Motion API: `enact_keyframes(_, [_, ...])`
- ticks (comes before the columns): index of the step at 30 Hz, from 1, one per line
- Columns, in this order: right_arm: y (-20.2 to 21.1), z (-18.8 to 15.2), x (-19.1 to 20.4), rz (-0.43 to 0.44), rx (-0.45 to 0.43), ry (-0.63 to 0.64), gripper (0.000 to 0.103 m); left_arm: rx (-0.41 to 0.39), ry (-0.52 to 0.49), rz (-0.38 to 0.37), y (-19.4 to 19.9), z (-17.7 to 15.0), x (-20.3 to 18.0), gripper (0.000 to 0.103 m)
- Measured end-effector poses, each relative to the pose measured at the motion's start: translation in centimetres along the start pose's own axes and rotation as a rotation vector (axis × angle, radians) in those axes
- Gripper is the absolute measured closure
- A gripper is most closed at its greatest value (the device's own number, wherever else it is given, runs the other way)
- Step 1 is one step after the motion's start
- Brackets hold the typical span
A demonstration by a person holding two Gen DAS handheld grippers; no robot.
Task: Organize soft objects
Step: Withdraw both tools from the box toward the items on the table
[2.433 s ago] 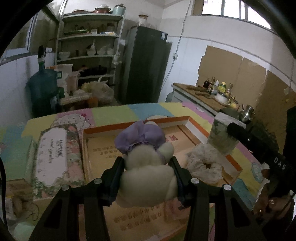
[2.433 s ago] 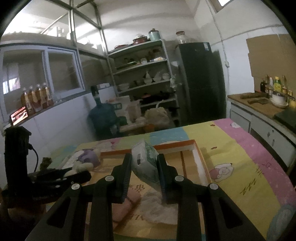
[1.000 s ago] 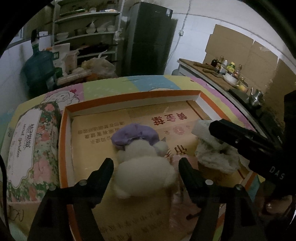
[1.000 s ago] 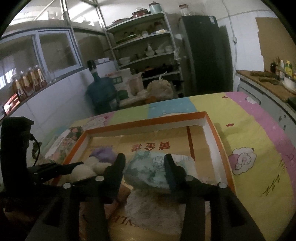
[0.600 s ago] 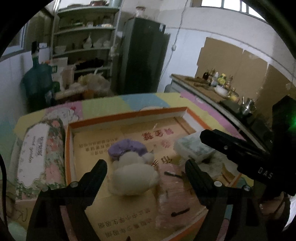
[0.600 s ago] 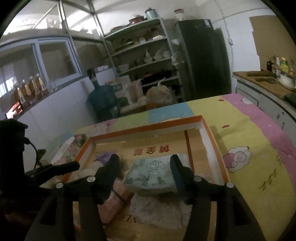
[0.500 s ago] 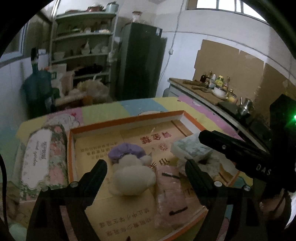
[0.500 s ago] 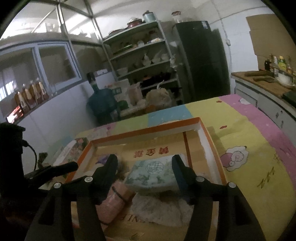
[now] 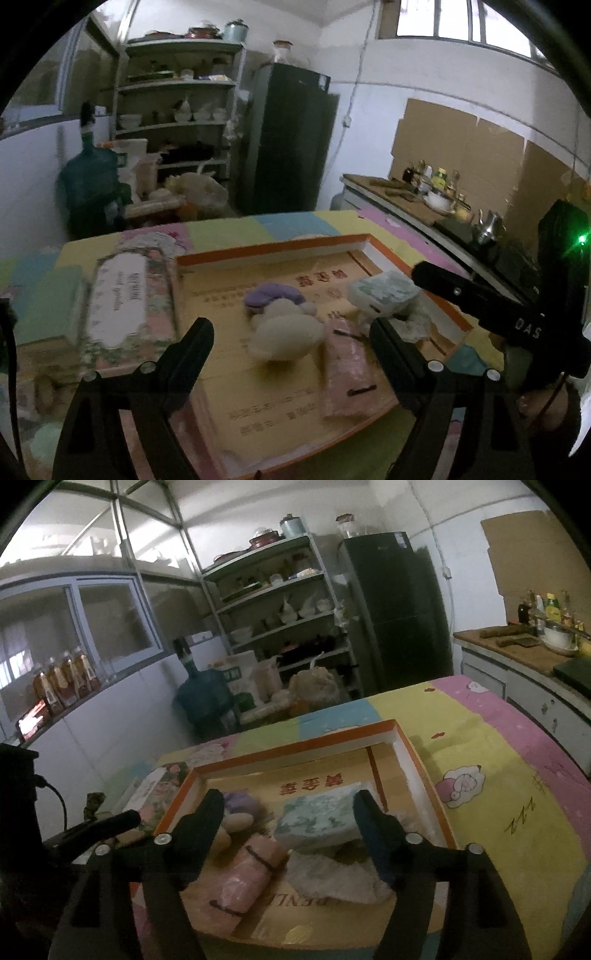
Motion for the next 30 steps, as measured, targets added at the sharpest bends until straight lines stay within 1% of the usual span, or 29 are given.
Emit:
enact_keyframes(2, [0.1, -0.2, 0.5, 0.004, 0.006, 0.003, 0.025, -0.007, 0.008, 0.016, 0.5, -0.1, 0.7, 0.016])
enact_keyframes(6, [0.2, -0.4, 1.9, 0.009, 0.010, 0.017, 0.025, -0.024, 0.016, 0.049, 1.6, -0.4, 2.0, 0.014])
enact_keyframes(8, [0.3, -0.5, 2.6, 0.013, 0.010, 0.027, 0.025, -0.037, 0.008, 0.068, 2.3, -0.6, 2.6, 0.010])
enact_keyframes(14, [0.2, -0.8, 5.4, 0.033, 0.016, 0.064, 0.025, -0.055, -0.002, 0.127, 4.3, -1.0, 4.4, 0.010])
enact_keyframes(16, [0.0, -0.9, 6.5, 0.045, 0.021, 0.079, 0.025, -0.042, 0.019, 0.131, 4.8, -1.4, 5.4, 0.010])
enact_keyframes(19, [-0.2, -1.3, 8.3, 0.064, 0.031, 0.103, 0.025, -0.028, 0.078, 0.132, 5.6, -1.9, 7.0, 0.010])
enact_keyframes(25, [-1.1, -2.0, 11.3, 0.092, 0.056, 0.139, 0.025, -0.062, 0.121, 0.192, 7.6, -2.4, 10.0, 0.012])
enact_keyframes(30, [-2.0, -2.6, 13.6, 0.114, 0.078, 0.167, 0.025, -0.068, 0.140, 0.211, 8.6, -2.9, 11.7, 0.015])
Point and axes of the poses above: each gripper's, at about its wrist camera, not at the fingertips, and y roughly against the way its jaws point, x to its left, z to its top, the point moved 7 cm from there along -y, roughly the way its jaws point, and after that the axes turned 7 degrees about z, right-handed, at the moved point
